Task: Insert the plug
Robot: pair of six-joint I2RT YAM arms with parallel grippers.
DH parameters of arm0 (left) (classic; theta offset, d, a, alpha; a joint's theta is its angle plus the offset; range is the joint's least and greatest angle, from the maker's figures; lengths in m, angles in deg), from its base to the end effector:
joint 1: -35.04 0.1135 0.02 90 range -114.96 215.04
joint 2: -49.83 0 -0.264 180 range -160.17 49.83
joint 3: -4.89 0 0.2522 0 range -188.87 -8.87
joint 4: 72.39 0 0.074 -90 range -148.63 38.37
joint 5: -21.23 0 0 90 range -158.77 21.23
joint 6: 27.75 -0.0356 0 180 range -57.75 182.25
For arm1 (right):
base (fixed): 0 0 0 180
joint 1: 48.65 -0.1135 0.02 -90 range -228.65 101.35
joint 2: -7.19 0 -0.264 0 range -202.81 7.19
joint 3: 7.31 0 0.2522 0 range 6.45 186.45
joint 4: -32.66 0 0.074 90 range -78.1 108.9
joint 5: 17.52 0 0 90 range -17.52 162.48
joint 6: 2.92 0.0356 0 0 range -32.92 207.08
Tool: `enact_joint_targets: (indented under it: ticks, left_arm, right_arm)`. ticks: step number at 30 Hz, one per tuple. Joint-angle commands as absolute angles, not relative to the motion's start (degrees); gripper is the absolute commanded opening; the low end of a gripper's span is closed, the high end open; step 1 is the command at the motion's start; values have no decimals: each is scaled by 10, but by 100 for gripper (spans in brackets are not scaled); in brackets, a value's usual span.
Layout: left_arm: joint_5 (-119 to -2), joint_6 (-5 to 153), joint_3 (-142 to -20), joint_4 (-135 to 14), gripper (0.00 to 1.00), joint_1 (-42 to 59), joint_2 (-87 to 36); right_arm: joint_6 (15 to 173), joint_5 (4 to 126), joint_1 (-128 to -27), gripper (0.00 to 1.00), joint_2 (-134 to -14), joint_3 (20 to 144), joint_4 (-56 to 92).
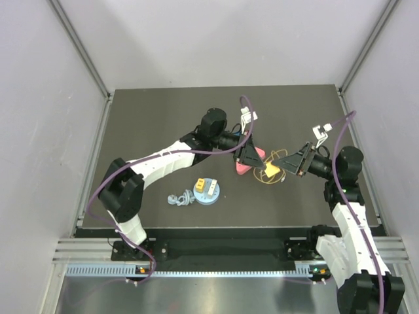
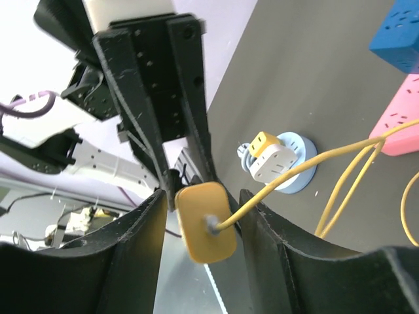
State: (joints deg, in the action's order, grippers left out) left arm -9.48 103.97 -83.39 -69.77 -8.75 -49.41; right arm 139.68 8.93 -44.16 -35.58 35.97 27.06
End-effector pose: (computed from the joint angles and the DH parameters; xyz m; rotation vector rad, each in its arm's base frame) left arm 0.2673 -0.2986 0.3045 0.9242 1.9668 -1.8886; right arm 0.1699 0.0186 0.2870 -0.0322 1.8532 1.5135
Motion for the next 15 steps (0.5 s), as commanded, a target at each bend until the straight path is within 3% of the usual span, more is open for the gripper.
enact_joint_targets:
  ticks: [1, 5, 15]
  left_arm:
    - [-63, 1034, -849, -691, 0, -79, -473]
    - [-58, 1043, -849, -698, 0, -73, -473]
    - [-42, 1129, -825, -811, 0, -73, -487]
  right_arm:
    - [1391, 64, -457, 49, -346, 370, 321]
    - [1392, 65, -461, 53, -340, 369, 323]
    - [1383, 65, -473, 47, -362, 384, 311]
